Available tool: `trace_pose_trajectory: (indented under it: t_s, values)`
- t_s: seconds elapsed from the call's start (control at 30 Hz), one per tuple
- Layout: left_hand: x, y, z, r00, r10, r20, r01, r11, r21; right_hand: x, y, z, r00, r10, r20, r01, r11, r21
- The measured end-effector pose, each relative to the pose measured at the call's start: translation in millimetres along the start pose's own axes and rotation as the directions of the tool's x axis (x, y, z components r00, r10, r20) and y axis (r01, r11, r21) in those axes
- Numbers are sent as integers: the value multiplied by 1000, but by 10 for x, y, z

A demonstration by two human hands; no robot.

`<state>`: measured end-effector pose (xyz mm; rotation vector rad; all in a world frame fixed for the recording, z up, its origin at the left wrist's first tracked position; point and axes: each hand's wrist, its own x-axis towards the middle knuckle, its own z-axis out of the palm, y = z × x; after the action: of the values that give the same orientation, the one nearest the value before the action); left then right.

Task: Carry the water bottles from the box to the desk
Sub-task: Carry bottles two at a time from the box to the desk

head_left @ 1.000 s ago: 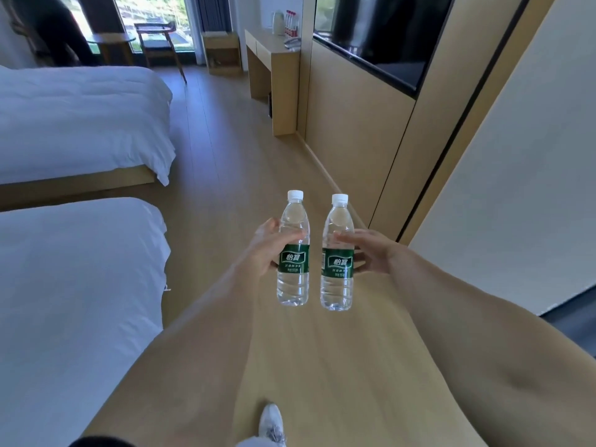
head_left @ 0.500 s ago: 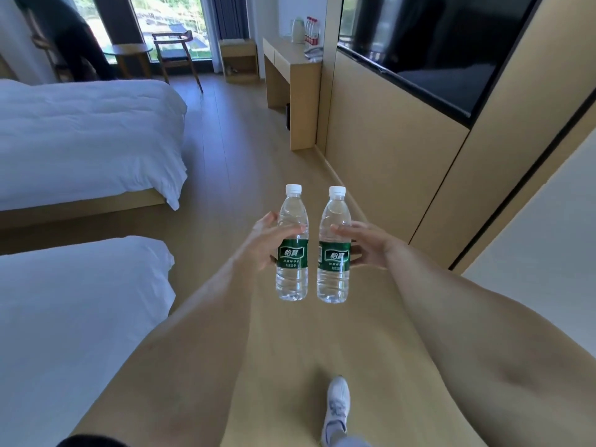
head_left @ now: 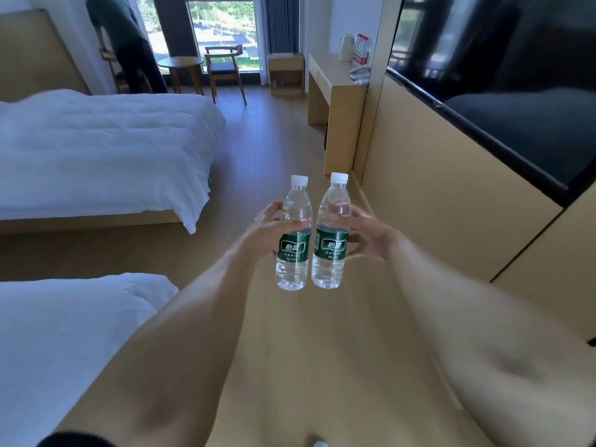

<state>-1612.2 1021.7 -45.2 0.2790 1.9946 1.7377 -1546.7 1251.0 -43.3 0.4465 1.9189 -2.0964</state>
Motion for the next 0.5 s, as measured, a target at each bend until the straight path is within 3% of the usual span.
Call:
trace_pose_trajectory:
  t_s: [0.5]
  values:
    - [2258,360,-477,1000,18,10,-17,994,-107,2093,-875,-452,999,-36,8,36,997,-63]
